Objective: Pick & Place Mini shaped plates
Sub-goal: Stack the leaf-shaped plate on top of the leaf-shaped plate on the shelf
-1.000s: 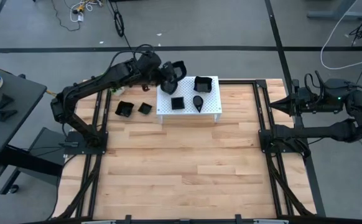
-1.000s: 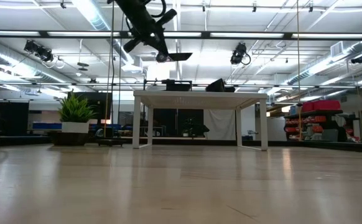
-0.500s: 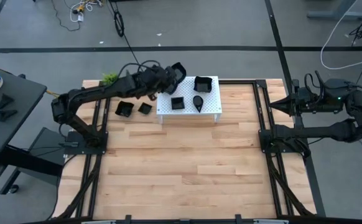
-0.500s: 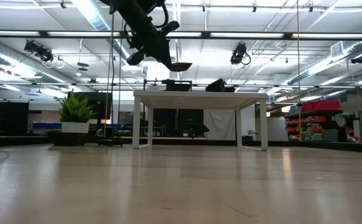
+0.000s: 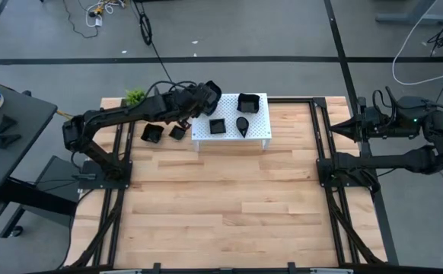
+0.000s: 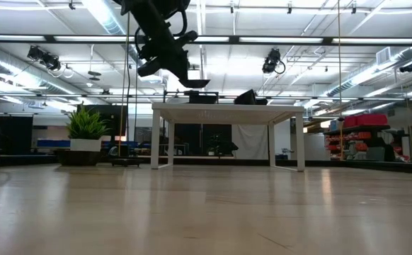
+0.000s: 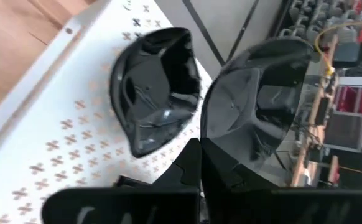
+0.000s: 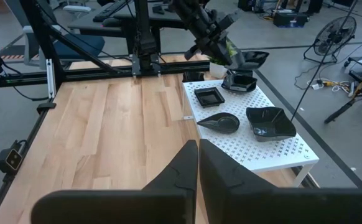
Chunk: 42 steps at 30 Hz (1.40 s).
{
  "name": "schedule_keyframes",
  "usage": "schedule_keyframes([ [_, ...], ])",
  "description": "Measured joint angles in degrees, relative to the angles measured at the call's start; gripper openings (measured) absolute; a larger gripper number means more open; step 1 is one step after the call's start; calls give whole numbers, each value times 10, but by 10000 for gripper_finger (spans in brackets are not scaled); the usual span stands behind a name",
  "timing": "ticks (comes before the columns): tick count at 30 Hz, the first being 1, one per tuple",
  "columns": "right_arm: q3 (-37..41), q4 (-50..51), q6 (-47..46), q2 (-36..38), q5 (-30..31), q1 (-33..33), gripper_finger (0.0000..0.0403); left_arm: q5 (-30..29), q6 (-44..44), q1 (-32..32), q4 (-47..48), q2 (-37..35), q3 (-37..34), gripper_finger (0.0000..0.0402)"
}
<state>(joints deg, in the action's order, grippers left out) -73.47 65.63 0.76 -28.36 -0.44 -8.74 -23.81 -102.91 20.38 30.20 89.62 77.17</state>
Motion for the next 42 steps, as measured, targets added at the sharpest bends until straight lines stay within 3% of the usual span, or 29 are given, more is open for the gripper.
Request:
schedule_keyframes([
  [5,0,0,0,0,0,0,20,1,0,1,12,0,-3,2],
  [17,0,0,0,0,0,0,20,40,-74,4,-62,-10,-90,2],
  [42,0,0,0,0,0,0,20,59,-56,30,-64,-12,-94,3],
])
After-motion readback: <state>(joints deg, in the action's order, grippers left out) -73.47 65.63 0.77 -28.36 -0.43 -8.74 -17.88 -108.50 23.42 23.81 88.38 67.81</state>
